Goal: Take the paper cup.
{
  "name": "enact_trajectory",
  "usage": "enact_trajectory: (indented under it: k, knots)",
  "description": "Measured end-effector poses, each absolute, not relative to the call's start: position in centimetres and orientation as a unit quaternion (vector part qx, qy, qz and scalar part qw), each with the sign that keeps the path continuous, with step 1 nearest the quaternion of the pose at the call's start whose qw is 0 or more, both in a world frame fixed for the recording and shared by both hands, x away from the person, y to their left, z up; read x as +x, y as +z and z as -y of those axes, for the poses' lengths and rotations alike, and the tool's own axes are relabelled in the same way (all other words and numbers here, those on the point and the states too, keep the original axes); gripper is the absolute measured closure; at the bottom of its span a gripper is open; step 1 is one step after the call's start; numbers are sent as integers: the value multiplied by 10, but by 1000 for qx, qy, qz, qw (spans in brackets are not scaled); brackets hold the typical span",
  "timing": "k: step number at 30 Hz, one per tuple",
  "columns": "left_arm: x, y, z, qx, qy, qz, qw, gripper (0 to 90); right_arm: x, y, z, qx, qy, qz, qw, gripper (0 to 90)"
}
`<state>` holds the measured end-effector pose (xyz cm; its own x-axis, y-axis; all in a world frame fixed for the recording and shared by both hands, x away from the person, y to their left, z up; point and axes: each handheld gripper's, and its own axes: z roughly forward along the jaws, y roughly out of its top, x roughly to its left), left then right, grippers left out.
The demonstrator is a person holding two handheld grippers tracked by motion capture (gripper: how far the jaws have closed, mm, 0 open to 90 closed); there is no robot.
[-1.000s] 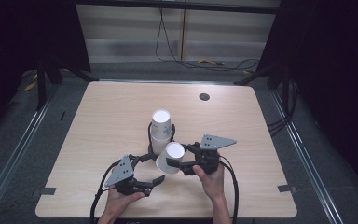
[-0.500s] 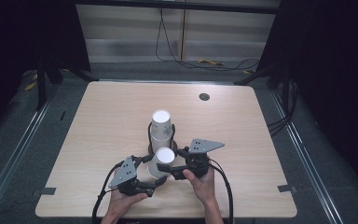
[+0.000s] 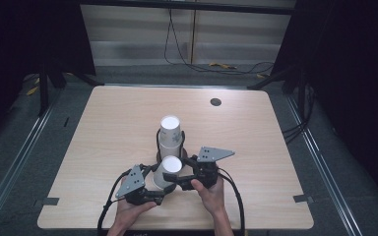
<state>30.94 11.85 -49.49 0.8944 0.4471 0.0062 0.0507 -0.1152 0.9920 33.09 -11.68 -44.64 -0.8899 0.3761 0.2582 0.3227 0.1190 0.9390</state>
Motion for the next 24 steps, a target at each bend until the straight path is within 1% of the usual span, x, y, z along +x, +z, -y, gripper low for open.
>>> enact_trajectory:
  k: [9,12,20,24]
  knots:
    - [309,-494,-119,732,160,-170,640,276,332,-446,116,234,623,-746,21,311]
    - [309,-495,-119,737,157,-169,635,278,332,-445,116,236,622,-746,28,263]
    - [311,-496,-120,742,149,-172,631,279,331,-444,119,243,620,-745,39,179]
    - [312,-495,-123,745,148,-175,626,279,331,-443,121,244,620,-744,44,165]
